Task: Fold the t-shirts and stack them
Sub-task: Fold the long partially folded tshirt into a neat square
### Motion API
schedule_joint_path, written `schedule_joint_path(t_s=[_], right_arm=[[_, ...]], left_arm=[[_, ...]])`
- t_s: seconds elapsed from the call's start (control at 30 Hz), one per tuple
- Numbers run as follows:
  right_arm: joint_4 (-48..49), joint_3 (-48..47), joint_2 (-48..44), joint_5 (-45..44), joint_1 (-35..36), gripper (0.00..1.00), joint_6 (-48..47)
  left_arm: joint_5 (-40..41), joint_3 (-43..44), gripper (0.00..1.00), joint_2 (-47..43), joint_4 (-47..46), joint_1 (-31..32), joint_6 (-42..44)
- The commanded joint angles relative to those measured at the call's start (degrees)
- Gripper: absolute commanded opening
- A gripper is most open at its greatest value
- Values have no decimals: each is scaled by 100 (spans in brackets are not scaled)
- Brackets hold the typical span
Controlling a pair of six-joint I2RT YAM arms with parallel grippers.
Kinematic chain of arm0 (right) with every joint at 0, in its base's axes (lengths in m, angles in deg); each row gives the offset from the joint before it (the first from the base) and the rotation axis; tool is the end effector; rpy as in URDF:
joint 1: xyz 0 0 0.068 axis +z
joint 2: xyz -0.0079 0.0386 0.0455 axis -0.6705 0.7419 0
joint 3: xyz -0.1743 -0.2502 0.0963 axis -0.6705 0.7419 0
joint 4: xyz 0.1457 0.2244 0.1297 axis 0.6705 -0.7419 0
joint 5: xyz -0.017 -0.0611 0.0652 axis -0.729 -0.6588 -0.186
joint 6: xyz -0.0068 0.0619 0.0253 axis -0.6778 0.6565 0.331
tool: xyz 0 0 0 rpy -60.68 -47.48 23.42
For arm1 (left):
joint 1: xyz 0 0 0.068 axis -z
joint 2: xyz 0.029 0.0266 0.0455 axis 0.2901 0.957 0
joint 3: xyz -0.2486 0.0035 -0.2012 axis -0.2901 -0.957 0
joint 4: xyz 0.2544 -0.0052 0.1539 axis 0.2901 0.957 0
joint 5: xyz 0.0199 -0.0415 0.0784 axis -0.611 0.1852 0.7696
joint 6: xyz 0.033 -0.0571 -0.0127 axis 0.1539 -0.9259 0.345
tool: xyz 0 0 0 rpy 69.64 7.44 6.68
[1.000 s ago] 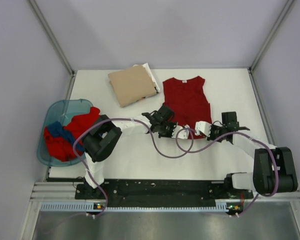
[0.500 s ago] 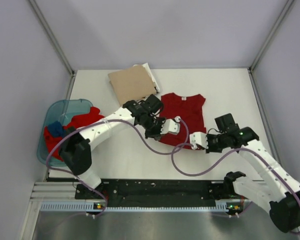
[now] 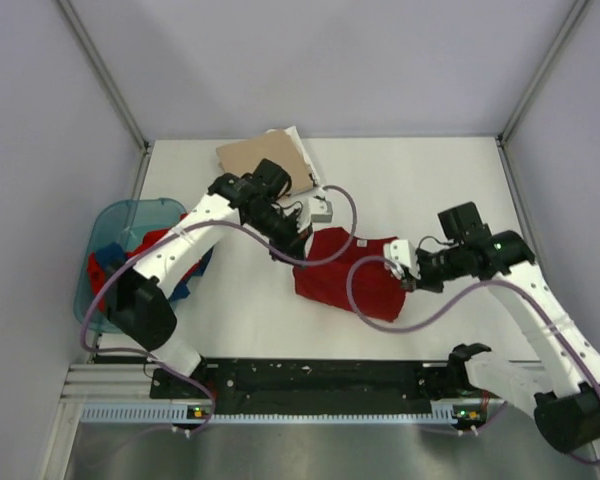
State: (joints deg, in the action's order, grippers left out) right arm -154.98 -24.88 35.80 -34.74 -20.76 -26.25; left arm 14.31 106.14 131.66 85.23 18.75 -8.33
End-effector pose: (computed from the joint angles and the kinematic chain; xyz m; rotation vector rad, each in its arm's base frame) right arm 0.1407 0.0885 0.3370 -1.8315 1.6588 0.5238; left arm 0.2654 -0.2350 0.3520 1.7201 1.9807 -1.0182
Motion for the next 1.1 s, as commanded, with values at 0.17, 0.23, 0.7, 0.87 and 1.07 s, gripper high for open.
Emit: schedule_joint_path(t_s=[0.17,0.23,0.7,0.87,1.07], right_arm=[[1320,-935,2268,1488,-1369,0,92],[1338,-1129,2848,1523,-1544,0,190],[2233,-1921,5073,242,-2108,13,2060],[3103,-2219,5583,-962,-2476,28,4053],[3227,-2362,5428,-1905,-2697,32,6454]], left_arm=[[535,520,0,995,-1771,-960,-1439],[694,889,0,1338,-2026,-1004,-1580],[1494,2709,23,3545,-2597,-1022,-2257],[2240,3235,50,3931,-3346,-1013,-2477],[1910,3952,47,4048,-2616,-978,-2214]])
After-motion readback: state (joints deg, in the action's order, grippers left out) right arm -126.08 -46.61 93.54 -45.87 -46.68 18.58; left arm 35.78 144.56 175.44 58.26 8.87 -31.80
